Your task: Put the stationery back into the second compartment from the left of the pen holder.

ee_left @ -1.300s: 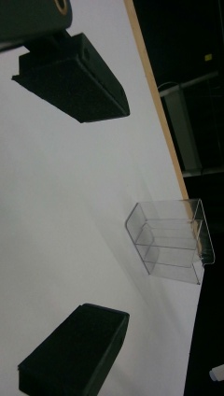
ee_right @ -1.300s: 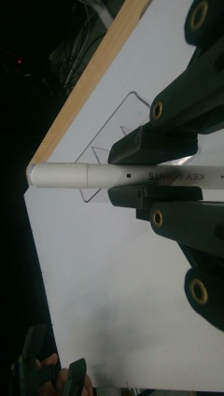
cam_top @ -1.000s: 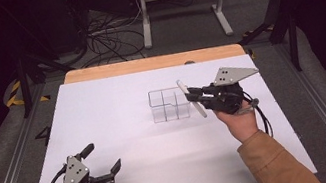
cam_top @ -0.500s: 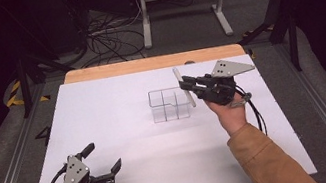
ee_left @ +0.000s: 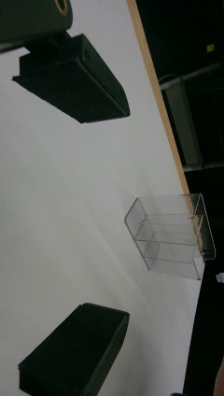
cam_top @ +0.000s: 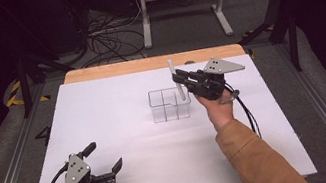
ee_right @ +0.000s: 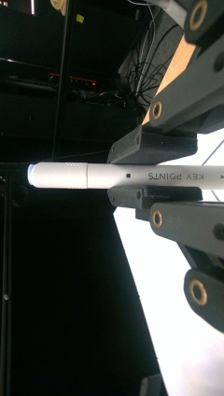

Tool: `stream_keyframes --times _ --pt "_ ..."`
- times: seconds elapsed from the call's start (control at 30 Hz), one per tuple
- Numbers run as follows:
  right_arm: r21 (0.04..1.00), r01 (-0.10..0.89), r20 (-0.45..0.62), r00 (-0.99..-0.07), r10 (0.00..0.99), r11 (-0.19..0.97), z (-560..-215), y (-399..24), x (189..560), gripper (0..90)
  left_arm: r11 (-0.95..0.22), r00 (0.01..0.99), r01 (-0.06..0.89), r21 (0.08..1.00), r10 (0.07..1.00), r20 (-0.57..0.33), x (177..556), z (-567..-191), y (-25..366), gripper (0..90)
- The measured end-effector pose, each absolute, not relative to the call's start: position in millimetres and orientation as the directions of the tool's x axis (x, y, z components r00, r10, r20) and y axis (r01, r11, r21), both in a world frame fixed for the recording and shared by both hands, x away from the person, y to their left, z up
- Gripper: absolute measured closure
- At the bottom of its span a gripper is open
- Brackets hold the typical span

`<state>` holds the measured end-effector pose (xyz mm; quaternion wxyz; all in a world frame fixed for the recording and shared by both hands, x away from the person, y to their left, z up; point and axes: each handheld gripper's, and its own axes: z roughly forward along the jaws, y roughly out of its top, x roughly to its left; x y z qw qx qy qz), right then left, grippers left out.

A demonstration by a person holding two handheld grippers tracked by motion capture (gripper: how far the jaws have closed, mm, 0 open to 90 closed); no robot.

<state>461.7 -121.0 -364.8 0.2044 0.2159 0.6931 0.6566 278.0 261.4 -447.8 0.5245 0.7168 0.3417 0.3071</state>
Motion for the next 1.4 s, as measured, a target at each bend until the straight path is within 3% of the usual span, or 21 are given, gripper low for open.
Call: stream_keyframes --times 0.37,1.4 --pt "0.999 -0.008 -0.037 -0.81 0.585 0.053 -370 -110 465 78.5 -0.217 0.581 0.169 0.962 0.81 0.081 279 -448 261 5.9" --pt "0.997 0.056 0.014 -0.828 0.56 0.058 -391 -89 478 78.4 -0.217 0.583 0.17 0.961 0.808 0.079 279 -448 261 6.0"
